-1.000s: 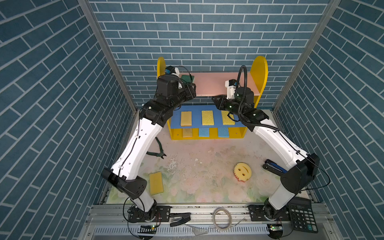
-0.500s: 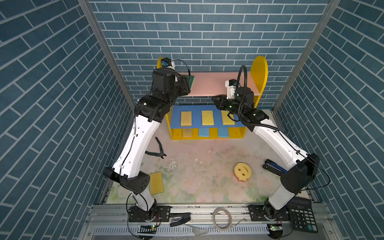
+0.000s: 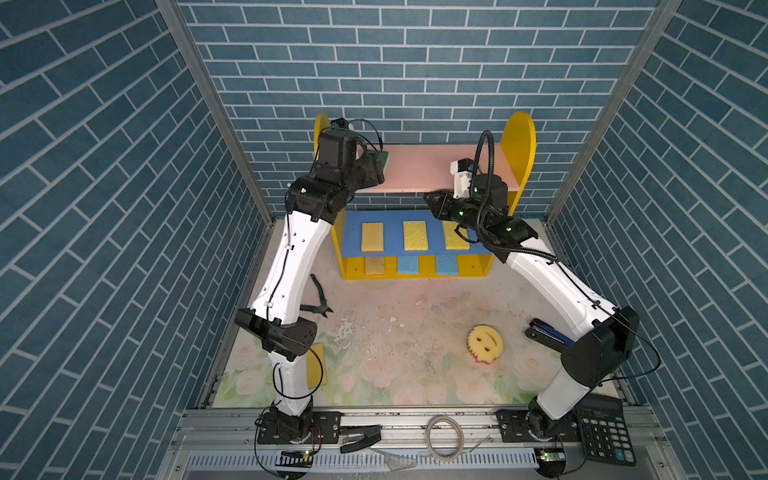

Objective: Place and organize the cleaning sponges onto the shelf

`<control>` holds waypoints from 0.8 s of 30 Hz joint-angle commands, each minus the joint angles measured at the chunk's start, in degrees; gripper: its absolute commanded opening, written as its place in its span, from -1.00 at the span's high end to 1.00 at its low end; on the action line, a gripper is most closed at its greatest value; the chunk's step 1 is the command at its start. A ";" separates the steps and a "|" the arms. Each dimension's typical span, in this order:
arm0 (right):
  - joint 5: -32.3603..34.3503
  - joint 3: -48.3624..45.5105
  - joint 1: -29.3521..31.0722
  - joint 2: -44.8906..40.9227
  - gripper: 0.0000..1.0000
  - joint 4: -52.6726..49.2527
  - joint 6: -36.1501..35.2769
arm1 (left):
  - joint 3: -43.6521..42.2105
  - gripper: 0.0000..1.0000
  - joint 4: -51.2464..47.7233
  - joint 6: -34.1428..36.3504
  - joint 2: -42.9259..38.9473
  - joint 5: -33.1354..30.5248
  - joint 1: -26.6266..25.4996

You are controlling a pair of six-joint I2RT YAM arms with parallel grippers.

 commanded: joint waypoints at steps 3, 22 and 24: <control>0.28 0.73 -0.50 0.29 0.56 -0.16 -0.08 | 0.86 -0.47 -0.83 -1.12 0.21 0.07 0.79; 0.29 0.56 -0.58 0.09 0.56 -0.17 0.36 | -7.58 0.01 2.88 -2.24 -2.10 0.51 0.83; 0.21 0.52 -0.57 0.18 0.56 -0.09 0.45 | -8.85 0.02 3.48 -2.71 -2.96 0.84 0.82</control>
